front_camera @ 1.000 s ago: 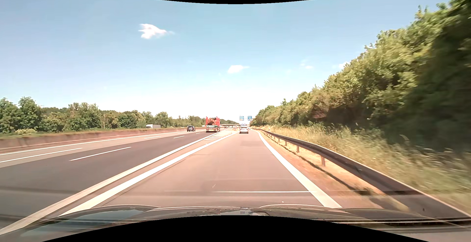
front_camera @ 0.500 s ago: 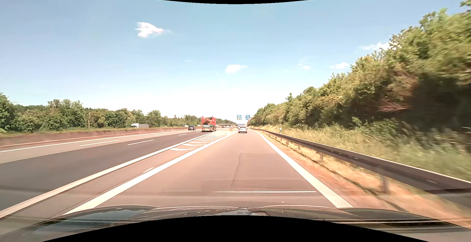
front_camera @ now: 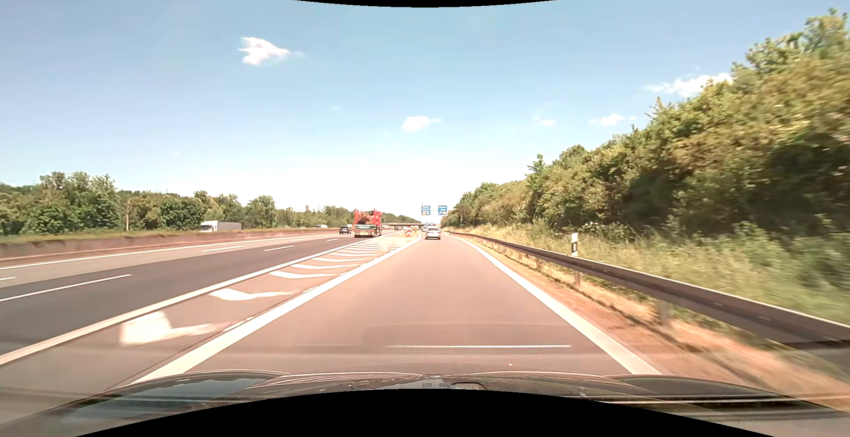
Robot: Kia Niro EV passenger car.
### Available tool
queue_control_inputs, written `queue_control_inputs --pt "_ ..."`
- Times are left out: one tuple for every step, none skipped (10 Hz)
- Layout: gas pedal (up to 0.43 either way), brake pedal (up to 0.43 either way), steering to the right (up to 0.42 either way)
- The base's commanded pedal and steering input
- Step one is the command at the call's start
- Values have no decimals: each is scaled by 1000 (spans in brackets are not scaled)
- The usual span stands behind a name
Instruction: Follow the waypoints while adhering to traffic rules and regulations
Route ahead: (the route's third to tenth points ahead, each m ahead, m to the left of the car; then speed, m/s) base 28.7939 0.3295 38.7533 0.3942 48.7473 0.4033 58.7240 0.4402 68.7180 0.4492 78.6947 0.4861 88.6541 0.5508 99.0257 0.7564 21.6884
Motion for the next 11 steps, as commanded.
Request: queue_control_inputs --pt "209 0 5" --pt "220 0 5" --pt "220 0 4" --pt "220 0 3" --pt "220 0 2" --pt "220 0 1" --pt "228 0 0" --pt "240 0 -4" --pt "248 0 -6" --pt "248 0 -6" --pt "248 0 -6"
